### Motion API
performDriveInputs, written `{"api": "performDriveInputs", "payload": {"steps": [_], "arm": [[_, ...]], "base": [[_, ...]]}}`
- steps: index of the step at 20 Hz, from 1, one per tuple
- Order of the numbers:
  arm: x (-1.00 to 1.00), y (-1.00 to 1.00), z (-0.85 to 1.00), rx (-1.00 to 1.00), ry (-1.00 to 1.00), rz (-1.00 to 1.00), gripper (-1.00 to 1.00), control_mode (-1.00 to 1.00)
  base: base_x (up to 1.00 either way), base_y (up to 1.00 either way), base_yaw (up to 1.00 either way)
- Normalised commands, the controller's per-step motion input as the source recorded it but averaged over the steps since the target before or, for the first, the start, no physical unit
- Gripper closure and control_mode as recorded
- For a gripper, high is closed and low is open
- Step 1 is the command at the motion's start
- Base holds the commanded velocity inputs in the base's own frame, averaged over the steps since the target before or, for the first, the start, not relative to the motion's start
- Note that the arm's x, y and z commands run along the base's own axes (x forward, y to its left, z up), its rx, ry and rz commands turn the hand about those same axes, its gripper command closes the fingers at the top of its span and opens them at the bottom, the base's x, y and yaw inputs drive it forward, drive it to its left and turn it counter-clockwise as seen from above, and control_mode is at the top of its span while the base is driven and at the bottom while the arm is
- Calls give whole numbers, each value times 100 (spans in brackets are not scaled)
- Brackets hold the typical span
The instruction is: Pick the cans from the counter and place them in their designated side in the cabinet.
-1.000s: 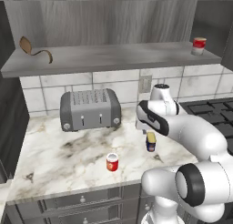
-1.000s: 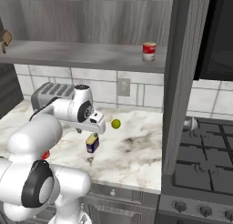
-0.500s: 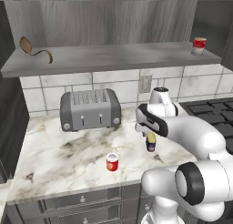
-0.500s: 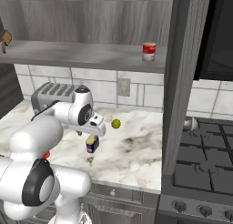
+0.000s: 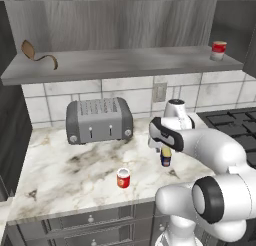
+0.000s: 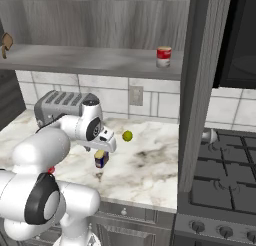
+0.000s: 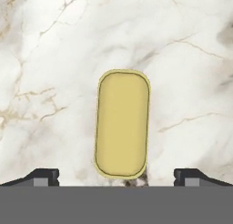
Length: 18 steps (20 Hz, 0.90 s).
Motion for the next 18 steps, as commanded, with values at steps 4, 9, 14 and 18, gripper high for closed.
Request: {"api": "performDriveInputs", "payload": {"steps": [4, 9, 14, 18], "arm": [[4, 0, -11, 0, 0, 0, -100, -100], [6, 0, -10, 0, 0, 0, -100, -100], [6, 0, -9, 0, 0, 0, -100, -100], [6, 0, -9, 0, 0, 0, -100, -100]], "base": [[0, 0, 0], [0, 0, 0], [0, 0, 0], [0, 0, 0]]}}
